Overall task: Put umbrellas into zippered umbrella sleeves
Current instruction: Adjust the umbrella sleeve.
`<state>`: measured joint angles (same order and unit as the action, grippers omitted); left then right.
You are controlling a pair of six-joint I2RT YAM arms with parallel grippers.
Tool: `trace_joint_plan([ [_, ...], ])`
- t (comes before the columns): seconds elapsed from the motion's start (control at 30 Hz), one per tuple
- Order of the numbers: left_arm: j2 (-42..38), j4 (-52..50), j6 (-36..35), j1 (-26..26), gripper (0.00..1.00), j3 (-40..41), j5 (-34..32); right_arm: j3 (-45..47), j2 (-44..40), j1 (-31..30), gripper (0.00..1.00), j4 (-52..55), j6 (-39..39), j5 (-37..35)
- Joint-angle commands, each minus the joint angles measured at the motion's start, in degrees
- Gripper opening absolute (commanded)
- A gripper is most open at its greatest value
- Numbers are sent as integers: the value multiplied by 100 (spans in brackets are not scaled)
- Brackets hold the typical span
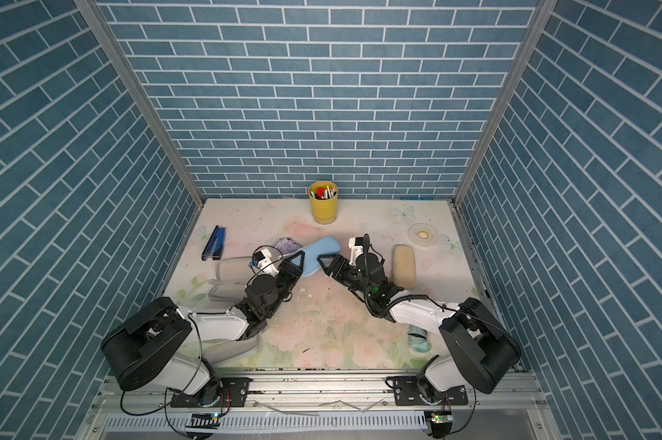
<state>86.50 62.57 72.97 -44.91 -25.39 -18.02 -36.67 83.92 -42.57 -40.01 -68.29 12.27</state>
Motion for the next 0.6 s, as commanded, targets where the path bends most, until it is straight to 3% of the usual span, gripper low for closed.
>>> trace_joint_plan([
  [0.0, 50, 657, 249, -218, 7, -224, -305, 5, 298, 21, 68, -1298, -666, -53],
  [0.23, 145, 669, 108, -361, 28, -167, 114, -181, 652, 196, 44, -1654, -615, 149],
  [0.33, 39, 528, 26, -322, 39, -24, 346, -198, 750, 352, 29, -1752, -600, 358],
  [0.47, -60, 369, -24, -17, 65, 154, 1191, -333, 828, 613, 17, -1677, -408, 820],
  [0.57, -400, -237, -106, 686, 82, 443, 2375, -515, 677, 958, 15, -947, 127, 1588],
])
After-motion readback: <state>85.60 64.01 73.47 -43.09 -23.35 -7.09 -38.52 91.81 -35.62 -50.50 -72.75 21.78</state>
